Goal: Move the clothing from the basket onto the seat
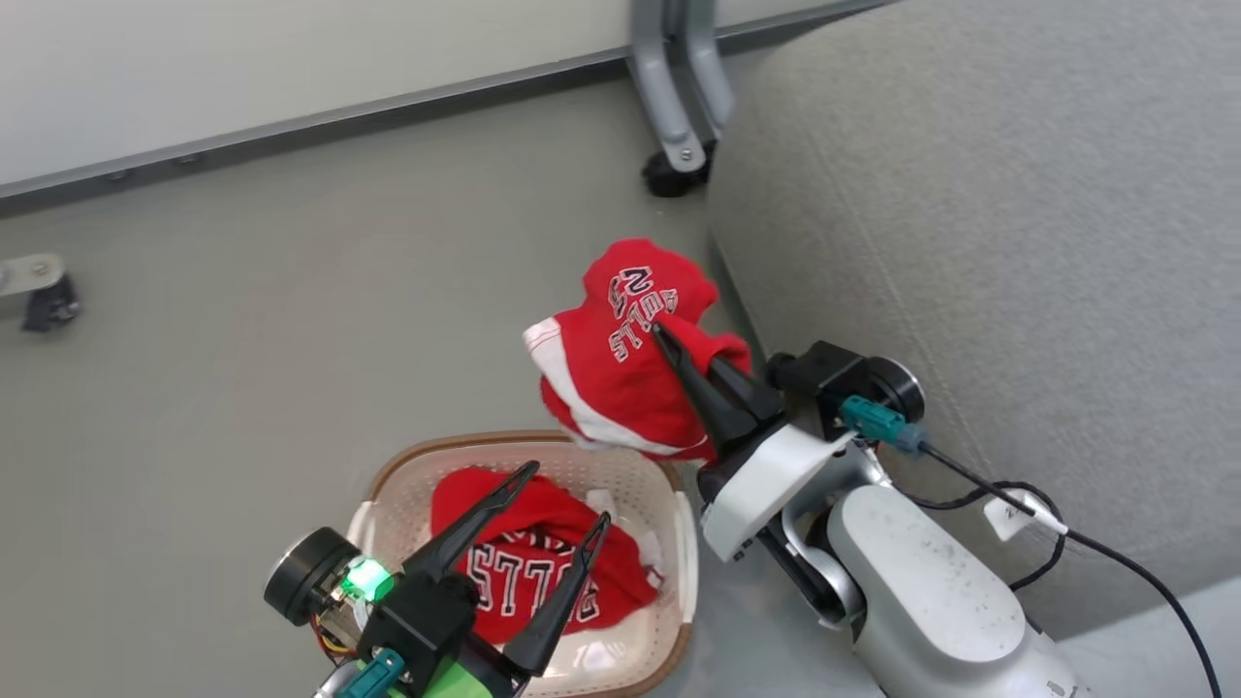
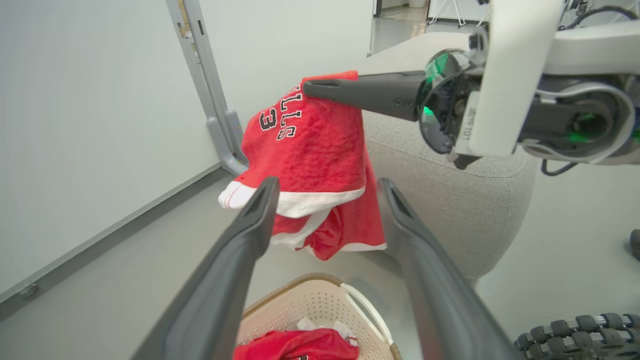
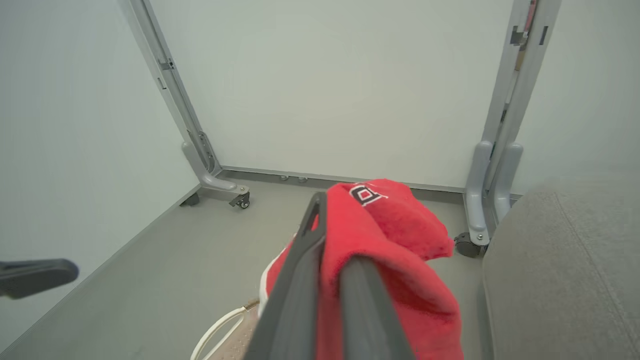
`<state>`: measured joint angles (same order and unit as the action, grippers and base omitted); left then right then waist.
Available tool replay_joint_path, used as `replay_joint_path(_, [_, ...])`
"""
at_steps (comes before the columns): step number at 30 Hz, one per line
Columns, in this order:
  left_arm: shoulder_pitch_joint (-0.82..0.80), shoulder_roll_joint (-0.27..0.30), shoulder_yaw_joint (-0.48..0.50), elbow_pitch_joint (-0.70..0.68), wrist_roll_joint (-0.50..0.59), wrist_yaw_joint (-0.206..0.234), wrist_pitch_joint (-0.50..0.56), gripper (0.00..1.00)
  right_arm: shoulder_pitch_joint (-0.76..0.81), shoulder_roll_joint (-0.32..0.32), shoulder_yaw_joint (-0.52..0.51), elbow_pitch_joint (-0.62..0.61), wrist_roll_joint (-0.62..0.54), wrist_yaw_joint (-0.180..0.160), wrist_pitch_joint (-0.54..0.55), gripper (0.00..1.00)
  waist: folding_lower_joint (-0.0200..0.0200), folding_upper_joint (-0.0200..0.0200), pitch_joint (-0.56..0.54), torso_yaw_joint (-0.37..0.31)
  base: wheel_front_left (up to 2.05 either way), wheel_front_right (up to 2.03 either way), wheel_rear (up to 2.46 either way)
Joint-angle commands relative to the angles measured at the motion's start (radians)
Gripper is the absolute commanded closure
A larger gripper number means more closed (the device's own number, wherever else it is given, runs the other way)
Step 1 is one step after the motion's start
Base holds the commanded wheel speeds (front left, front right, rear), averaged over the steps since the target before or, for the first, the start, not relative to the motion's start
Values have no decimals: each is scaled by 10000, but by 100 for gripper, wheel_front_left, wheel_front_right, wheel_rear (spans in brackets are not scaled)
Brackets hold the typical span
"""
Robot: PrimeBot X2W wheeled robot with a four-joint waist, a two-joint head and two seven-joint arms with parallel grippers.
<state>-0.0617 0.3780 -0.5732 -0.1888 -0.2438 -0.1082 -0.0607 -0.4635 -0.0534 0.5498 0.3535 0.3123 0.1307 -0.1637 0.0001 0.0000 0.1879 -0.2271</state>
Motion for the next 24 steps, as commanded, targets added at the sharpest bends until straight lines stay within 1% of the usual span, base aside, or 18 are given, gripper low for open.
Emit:
replay_joint_path(1, [-216, 137, -10, -54, 43, -49, 62, 0, -42, 9, -142, 38, -61, 1, -126, 100, -1, 0, 537, -1192, 0, 0, 0])
replay_joint_path(7, [-432, 363, -109, -235, -1, -73, 296, 0, 101, 27, -704, 102, -80, 1, -360, 100, -1, 0, 899, -2283, 0, 0, 0])
replay_joint_path(13, [-673, 565, -258, -465, 45, -122, 525, 0, 182, 38, -1405, 85, -117, 1, -588, 100, -1, 0, 1275, -2941, 0, 0, 0])
replay_joint_path(15, [-760, 626, -293, -524, 69, -116, 579, 0, 146, 27, -1717, 100, -29, 1, -655, 100, -1, 0, 1408, -3025, 0, 0, 0])
replay_joint_path(18, [-925, 696, -340, -656, 106, -134, 680, 0, -122, 34, -2497, 213, -57, 1, -782, 100, -1, 0, 1717, -3053, 0, 0, 0])
replay_joint_path(22, [-1360, 847, -475, -919, 142, -161, 798, 0, -697, -27, -3480, 467, 31, 1, -856, 100, -1, 0, 2265, -2811, 0, 0, 0])
replay_joint_path(24, [-1625, 979, -484, -1044, 172, -182, 817, 0, -1108, -204, -4009, 615, 24, 1, -898, 100, -1, 0, 2569, -2628, 0, 0, 0])
